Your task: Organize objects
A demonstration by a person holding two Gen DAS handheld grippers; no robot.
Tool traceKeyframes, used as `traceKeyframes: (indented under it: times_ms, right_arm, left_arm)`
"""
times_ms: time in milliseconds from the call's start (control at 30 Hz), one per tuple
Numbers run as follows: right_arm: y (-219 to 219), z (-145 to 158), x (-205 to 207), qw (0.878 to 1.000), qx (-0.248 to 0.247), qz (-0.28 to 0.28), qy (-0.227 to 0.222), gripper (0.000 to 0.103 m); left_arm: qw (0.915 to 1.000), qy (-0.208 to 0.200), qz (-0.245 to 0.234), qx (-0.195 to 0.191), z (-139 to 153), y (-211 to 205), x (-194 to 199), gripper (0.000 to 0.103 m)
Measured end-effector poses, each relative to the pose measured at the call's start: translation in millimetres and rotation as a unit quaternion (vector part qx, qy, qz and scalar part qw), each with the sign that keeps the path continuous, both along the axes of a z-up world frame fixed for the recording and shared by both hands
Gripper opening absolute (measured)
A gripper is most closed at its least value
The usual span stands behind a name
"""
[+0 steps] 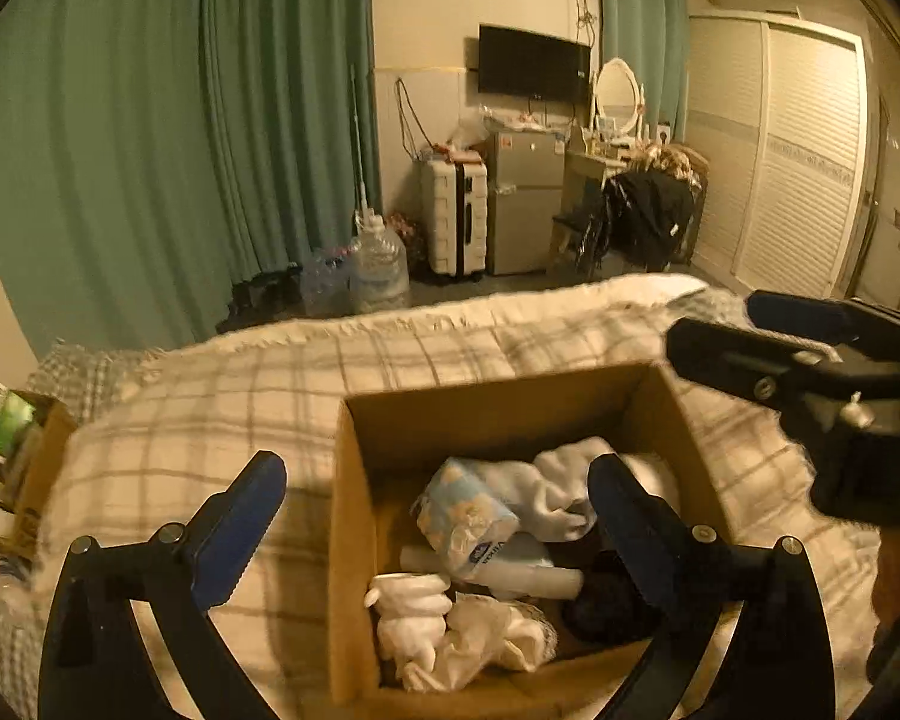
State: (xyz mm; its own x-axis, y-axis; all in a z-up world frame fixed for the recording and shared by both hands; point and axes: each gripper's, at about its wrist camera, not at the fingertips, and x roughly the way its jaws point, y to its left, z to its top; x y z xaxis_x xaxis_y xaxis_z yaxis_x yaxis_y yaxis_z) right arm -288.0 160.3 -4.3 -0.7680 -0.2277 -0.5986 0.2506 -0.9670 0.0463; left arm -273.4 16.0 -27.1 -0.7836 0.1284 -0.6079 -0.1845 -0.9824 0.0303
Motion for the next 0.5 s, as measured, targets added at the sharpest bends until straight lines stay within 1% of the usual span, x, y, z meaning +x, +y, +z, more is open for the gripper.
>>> traceKeyframes:
  times_ms: [33, 133, 167, 233, 267, 367, 433, 500]
  right_arm:
    - [2.5, 11.4, 7.7, 1.0, 0.002, -0.005, 0.007, 0.085]
    - [12.1, 51.3, 39.3, 0.999, 0.001, -0.017, 0.037, 0.093]
    - [15.1, 68.8, 55.2, 0.998, 0.001, -0.021, 0.053, 0.097]
    - [18.0, 93.7, 78.2, 0.996, 0.007, -0.03, 0.079, 0.102]
    - [19.2, 109.7, 94.9, 0.995, 0.015, -0.036, 0.096, 0.102]
    - [21.2, 141.4, 130.3, 0.991, 0.031, -0.046, 0.125, 0.102]
    - [23.0, 155.8, 148.1, 0.989, 0.036, -0.054, 0.137, 0.102]
    - [26.0, 170.0, 169.1, 0.985, 0.037, -0.063, 0.154, 0.102]
  left_arm:
    - [0.9999, 0.012, 0.002, 0.0, 16.3, -2.0, 10.4, 0.103]
    - [0.9992, 0.038, 0.008, 0.004, 51.8, -3.3, 34.1, 0.103]
    - [0.9987, 0.05, 0.011, 0.008, 67.4, -4.4, 45.1, 0.103]
    - [0.9974, 0.069, 0.013, 0.015, 90.9, -6.9, 61.2, 0.103]
    - [0.9965, 0.08, 0.017, 0.017, 105.0, -8.7, 72.3, 0.103]
    - [0.9939, 0.107, 0.016, 0.02, 139.8, -11.2, 99.3, 0.103]
    - [0.9913, 0.129, 0.017, 0.021, 160.7, -14.1, 120.7, 0.103]
    - [0.9891, 0.144, 0.016, 0.023, 173.5, -16.5, 137.1, 0.103]
